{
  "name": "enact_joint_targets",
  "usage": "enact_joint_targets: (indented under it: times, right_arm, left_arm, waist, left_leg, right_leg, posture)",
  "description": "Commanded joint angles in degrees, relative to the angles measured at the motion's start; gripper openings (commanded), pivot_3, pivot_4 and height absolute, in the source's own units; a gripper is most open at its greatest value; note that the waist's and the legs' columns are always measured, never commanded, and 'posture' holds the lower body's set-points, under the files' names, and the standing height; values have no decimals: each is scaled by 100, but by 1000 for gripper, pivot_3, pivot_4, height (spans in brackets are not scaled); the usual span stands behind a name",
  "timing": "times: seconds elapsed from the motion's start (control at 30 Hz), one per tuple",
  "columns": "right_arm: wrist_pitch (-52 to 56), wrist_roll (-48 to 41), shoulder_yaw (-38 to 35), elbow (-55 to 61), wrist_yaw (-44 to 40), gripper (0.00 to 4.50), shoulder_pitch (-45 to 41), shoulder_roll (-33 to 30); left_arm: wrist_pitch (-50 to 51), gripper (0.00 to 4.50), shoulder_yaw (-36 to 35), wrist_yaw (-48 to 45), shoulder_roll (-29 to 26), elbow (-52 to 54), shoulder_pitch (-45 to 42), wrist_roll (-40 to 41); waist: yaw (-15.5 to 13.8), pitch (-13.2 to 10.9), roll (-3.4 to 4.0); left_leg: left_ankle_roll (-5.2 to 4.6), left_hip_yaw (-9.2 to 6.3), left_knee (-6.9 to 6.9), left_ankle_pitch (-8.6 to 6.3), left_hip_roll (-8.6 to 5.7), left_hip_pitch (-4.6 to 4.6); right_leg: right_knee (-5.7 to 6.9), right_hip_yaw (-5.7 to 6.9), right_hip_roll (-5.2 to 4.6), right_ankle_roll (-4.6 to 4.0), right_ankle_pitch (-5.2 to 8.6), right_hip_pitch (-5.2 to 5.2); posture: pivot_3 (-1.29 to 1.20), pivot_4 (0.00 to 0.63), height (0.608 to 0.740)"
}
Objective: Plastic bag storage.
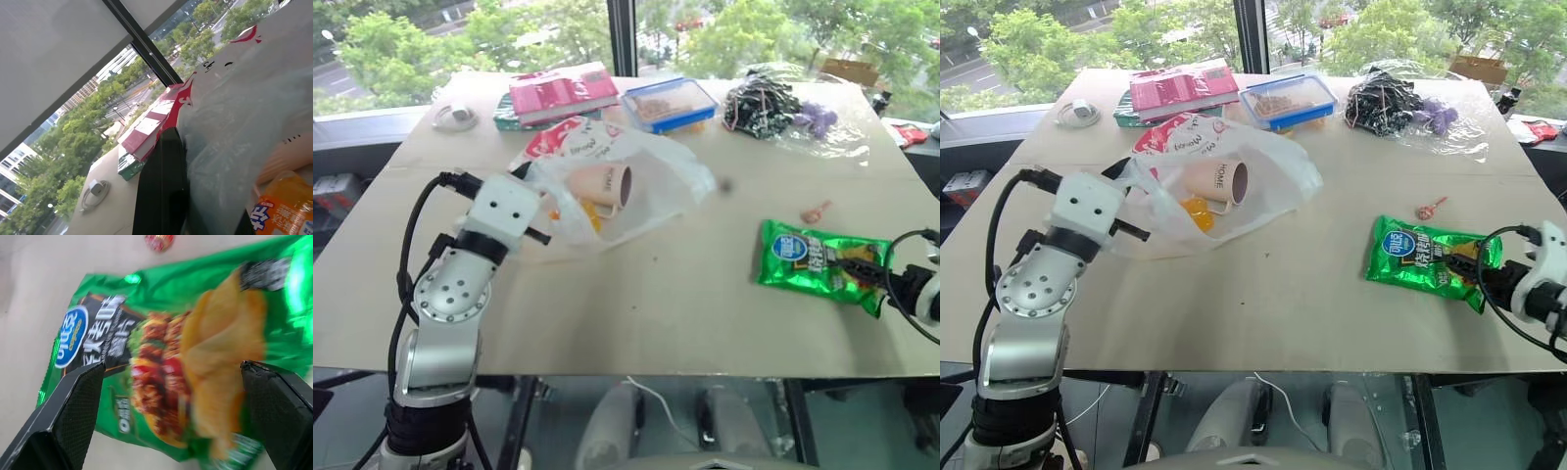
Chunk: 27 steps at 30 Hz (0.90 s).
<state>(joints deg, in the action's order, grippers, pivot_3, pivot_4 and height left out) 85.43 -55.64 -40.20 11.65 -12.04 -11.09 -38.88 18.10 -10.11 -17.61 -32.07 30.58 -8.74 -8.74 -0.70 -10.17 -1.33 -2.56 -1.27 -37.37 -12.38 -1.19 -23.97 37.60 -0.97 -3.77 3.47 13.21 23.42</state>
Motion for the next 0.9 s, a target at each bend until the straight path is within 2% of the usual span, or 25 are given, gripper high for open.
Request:
enact_joint_targets:
  times: [0.03,0.2,0.33,0.37,0.5,0.63,0.7,0.8,0.9]
  right_arm:
    - [-99,219,386,-68,-55,4500,1,46]
    - [-122,297,187,-61,-50,4500,31,87]
    - [-238,425,473,81,-107,4500,203,187]
    - [-395,415,503,210,-170,4500,215,224]
    - [-388,-561,79,978,-502,4500,76,466]
    - [-1025,-404,231,1836,-680,4500,477,303]
    - [-1067,-366,-134,1848,-380,4500,594,262]
    - [-723,-795,-554,1996,-161,4500,949,166]
    - [-289,-1311,-822,2077,439,4500,1231,343]
  left_arm:
    - [-30,42,31,-49,2,240,-47,-3]
    - [63,42,54,-79,-1,247,-108,10]
    - [84,42,153,-107,20,203,-172,3]
    - [84,42,160,-112,17,187,-204,8]
    - [97,42,119,-142,-3,150,-250,35]
    - [91,42,172,-152,29,158,-266,15]
    - [83,42,148,-189,18,145,-282,57]
    - [53,42,136,-263,-4,116,-278,111]
    - [34,42,151,-299,-12,78,-301,149]
  waist:
    - [1,1,1]
    - [-6,3,-1]
    - [-5,6,-4]
    - [-4,7,-5]
    - [25,10,-4]
    - [2,10,3]
    - [-17,11,0]
    - [-28,12,-1]
    - [-7,12,-1]
  left_leg:
    - [0,0,0,0,0,0]
    - [0,0,0,0,-1,1]
    - [0,-3,0,0,0,1]
    - [0,-3,0,0,0,1]
    - [0,-1,0,0,4,3]
    - [0,-3,1,-1,4,2]
    - [0,-4,1,-1,2,1]
    - [0,-4,0,-1,-1,0]
    - [-1,-5,1,-1,3,1]
  right_leg:
    - [1,0,1,0,0,0]
    - [1,-1,0,0,0,-1]
    - [1,1,1,0,0,-2]
    - [1,1,1,0,0,-2]
    - [2,-2,5,0,0,-1]
    - [2,-1,7,1,1,0]
    - [0,1,5,2,1,-1]
    - [-6,1,0,1,1,-4]
    - [-4,1,-1,0,2,-3]
  posture:
    - [0,150,740]
    - [0,150,740]
    - [0,150,740]
    - [0,150,740]
    - [0,150,740]
    - [0,150,740]
    - [0,150,740]
    - [0,150,740]
    - [0,150,740]
